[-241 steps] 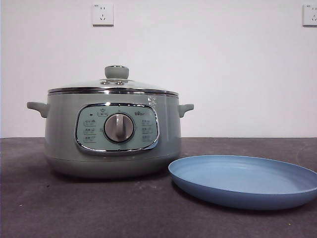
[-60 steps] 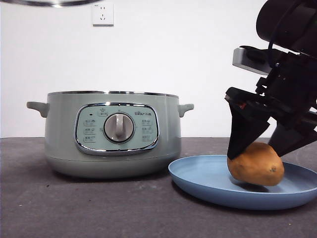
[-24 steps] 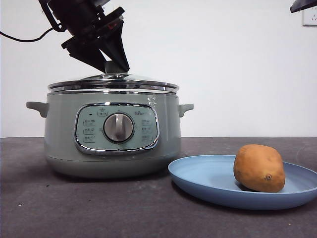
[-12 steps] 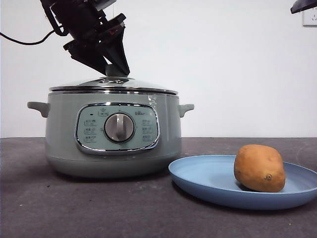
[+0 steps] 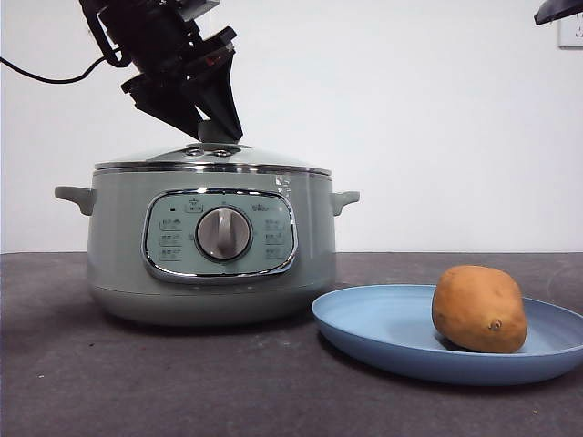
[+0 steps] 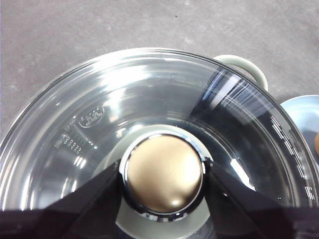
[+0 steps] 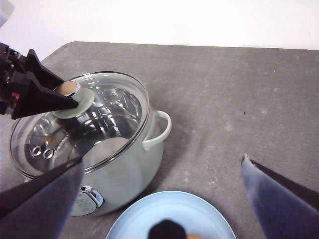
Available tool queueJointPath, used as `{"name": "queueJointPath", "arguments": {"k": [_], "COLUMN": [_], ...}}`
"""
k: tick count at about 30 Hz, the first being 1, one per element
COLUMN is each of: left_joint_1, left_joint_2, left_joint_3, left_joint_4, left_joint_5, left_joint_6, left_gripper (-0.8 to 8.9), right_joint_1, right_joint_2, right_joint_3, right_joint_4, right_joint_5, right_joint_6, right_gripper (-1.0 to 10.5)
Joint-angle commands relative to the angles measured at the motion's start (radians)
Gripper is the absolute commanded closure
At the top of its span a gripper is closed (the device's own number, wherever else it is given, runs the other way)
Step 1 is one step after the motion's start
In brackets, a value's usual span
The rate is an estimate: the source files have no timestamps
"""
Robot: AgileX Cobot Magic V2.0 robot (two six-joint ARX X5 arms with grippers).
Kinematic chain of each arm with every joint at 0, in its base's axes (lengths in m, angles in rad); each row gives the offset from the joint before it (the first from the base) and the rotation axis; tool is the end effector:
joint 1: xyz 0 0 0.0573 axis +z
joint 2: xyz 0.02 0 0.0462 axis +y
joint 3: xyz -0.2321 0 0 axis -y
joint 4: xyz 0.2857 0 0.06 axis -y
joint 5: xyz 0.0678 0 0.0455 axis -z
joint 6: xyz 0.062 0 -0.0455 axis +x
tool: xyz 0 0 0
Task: Take the potato out from the steamer,put the potato on the plate,close the lid
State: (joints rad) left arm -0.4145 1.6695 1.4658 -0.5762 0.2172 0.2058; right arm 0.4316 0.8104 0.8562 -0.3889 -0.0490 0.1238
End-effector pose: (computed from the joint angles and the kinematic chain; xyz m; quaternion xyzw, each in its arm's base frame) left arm 0.3846 -0.1838 0.2452 0.1275 0.3468 -0.3246 0.8707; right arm 0.2393 0.1136 0.3010 0.0268 0.1818 0.2237 0.9572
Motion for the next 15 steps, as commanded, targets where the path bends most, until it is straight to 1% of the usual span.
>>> {"name": "queueJointPath", "arguments": {"k": [1, 3, 4, 5, 7, 8, 9, 10, 15], "left_joint_1": [-0.013, -0.013, -0.013, -0.013, -0.013, -0.013, -0.013, -0.013, -0.012], "left_joint_2": [0.03, 0.03, 0.03, 0.03, 0.03, 0.03, 0.029, 0.029, 0.015], "left_joint_3": [-0.006, -0.006, -0.006, -0.006, -0.006, -0.006, -0.006, -0.006, -0.005], "left_joint_4": [0.018, 0.011, 0.006, 0.001, -0.01, -0.014, -0.019, -0.024, -0.03], "left_joint_5": [0.02, 0.02, 0.02, 0.021, 0.02, 0.02, 0.02, 0.02, 0.02], "left_joint_6": [-0.011, -0.016, -0.026, -0.027, -0.029, -0.029, -0.029, -0.029, -0.029], "left_gripper": [8.22, 8.01, 7.67, 7.0, 4.62, 3.64, 2.94, 2.79, 2.79], "right_joint_1": [0.0, 0.001, 0.001, 0.001, 0.001, 0.001, 0.001, 0.001, 0.001], "right_joint_2": [0.0, 0.0, 0.0, 0.0, 0.0, 0.0, 0.0, 0.0, 0.0], "right_joint_3": [0.003, 0.003, 0.003, 0.003, 0.003, 0.003, 0.003, 0.003, 0.003], "right_joint_4": [0.005, 0.006, 0.005, 0.005, 0.005, 0.005, 0.003, 0.0, -0.03], "right_joint_5": [0.003, 0.003, 0.003, 0.002, 0.003, 0.003, 0.002, 0.002, -0.003], "right_joint_6": [0.006, 0.006, 0.006, 0.006, 0.006, 0.006, 0.006, 0.006, 0.006], "right_gripper": [4.1, 4.1, 4.1, 4.1, 4.1, 4.1, 4.1, 4.1, 4.1]}}
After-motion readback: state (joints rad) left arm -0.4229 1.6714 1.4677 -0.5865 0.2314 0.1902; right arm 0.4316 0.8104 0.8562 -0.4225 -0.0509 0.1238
